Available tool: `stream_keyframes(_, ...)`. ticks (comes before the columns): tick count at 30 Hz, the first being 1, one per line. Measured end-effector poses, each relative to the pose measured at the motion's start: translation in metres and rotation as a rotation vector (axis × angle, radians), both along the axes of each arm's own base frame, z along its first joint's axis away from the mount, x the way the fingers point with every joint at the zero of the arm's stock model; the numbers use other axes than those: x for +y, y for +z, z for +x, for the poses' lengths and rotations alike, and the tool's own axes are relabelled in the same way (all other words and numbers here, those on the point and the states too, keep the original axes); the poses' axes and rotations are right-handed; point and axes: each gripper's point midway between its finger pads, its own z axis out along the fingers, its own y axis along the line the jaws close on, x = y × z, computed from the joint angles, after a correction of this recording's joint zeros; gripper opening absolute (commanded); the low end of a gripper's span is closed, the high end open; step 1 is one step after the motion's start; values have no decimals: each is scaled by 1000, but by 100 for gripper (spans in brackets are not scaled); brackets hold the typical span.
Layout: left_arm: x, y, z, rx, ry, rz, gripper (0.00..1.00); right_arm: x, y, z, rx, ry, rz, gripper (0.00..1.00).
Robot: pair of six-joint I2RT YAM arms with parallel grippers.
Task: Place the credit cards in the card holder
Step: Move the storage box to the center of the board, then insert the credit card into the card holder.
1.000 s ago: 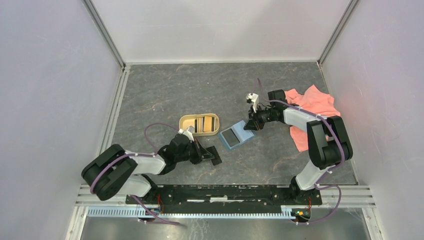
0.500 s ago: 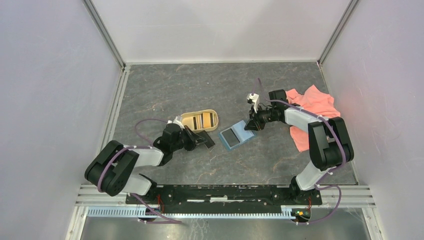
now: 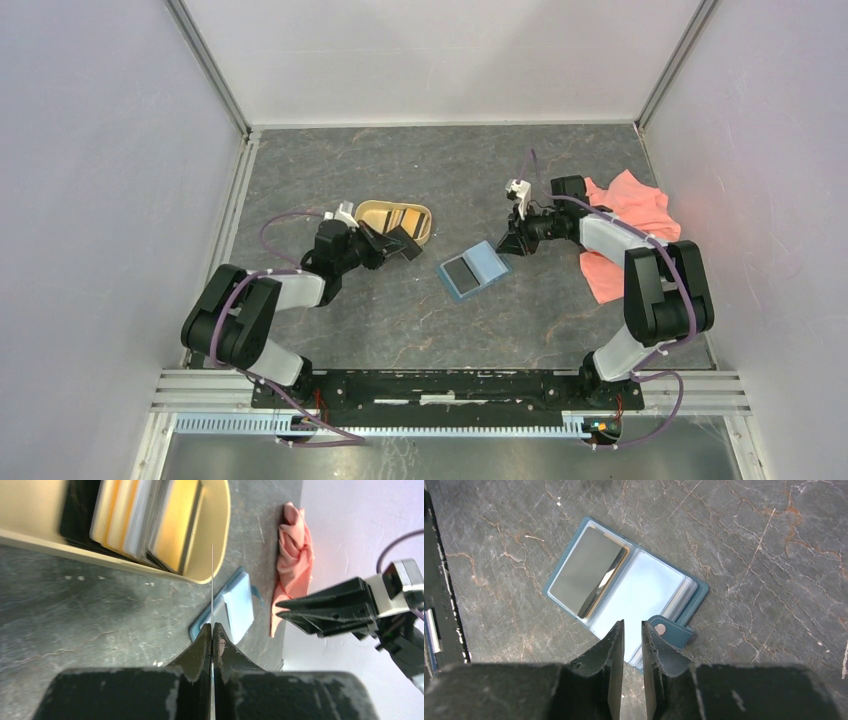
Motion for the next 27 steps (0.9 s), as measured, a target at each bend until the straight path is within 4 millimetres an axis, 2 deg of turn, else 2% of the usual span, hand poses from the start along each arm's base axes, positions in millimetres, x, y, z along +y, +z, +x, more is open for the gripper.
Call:
stream_keyframes(3,-6,6,-5,-26,-26,-16,2,-2,3,3,7,-21,20,25)
stream_keyframes(6,-20,13,-26,-65,-71,-39,2,-2,6,7,7,-40,41,25)
stream_keyframes(9,-44,18,-54,-92,-127,-75,2,-2,3,7,22,-64,54,27)
stream_keyframes(13,-70,26,-71,-120,-163,-109,2,-4,-3,5,58,-102,63,32)
stream_keyframes(18,-90,25,-71,-129,-133,-129,2,-10,-4,14,66,-160,62,38)
stream_keyframes(27,-120,-9,-60,-87,-45,-91,2,-17,-20,17,128,-205,55,38)
